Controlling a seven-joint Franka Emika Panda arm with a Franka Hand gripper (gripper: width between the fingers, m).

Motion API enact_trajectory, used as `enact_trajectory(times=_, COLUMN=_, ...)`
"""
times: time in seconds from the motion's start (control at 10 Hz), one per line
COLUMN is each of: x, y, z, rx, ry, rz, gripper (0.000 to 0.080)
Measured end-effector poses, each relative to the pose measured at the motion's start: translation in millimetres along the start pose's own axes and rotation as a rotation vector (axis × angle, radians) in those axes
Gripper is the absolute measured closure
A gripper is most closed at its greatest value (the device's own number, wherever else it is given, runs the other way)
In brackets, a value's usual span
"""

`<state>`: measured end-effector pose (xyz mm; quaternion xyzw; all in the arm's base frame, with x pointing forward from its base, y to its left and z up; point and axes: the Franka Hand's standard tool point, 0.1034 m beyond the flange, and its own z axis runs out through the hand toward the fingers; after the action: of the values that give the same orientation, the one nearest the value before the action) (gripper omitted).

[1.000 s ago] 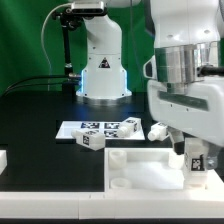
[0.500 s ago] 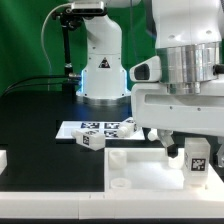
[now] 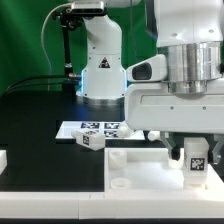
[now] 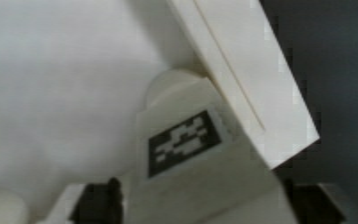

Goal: Assemble one leg

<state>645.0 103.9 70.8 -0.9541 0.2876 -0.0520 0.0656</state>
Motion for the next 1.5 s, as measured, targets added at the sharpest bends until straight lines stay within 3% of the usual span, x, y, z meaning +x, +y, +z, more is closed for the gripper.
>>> enact_trajectory(times=0.1, x=-0.1, y=0.3, z=0.2, rx=0.000, ry=-0.001, rz=0.111, gripper=0.0514)
enact_trajectory(times=0.3, x=-0.4, y=1.6, z=0.9, rx=-0.004, ry=-0.001, rz=0.305, gripper=0.0514)
enact_trajectory(times=0.6, x=-2.3, y=5.1, z=1.9, rx=-0.033, ry=-0.010, rz=0.881, gripper=0.0514)
enact_trajectory(times=0.8, x=-4.9, y=4.8, z=2.6, rx=0.006, ry=-0.019, rz=1.267, gripper=0.0514)
enact_trajectory(times=0.9, x=-6.7, y=6.1, z=2.9, rx=0.039, ry=-0.001, rz=1.360, gripper=0.0514)
enact_trajectory(times=1.1, x=-7.8, y=6.0, z=2.9, rx=0.044, ry=0.005, rz=1.286, gripper=0.0514)
enact_trajectory(times=1.2, x=-10.1, y=2.1, z=2.9, rx=0.033, ry=0.019, rz=1.085, gripper=0.0333)
enact_trajectory(times=1.3, x=-13.8, y=-3.8, z=3.0, rx=0.036, ry=0.018, rz=0.919, gripper=0.0214)
enact_trajectory(times=1.4, x=-15.5, y=-6.0, z=3.2, rx=0.036, ry=0.020, rz=0.766, gripper=0.0214)
enact_trajectory(times=1.5, x=-14.7, y=-4.6, z=3.6, rx=0.034, ry=0.021, rz=0.713, gripper=0.0163)
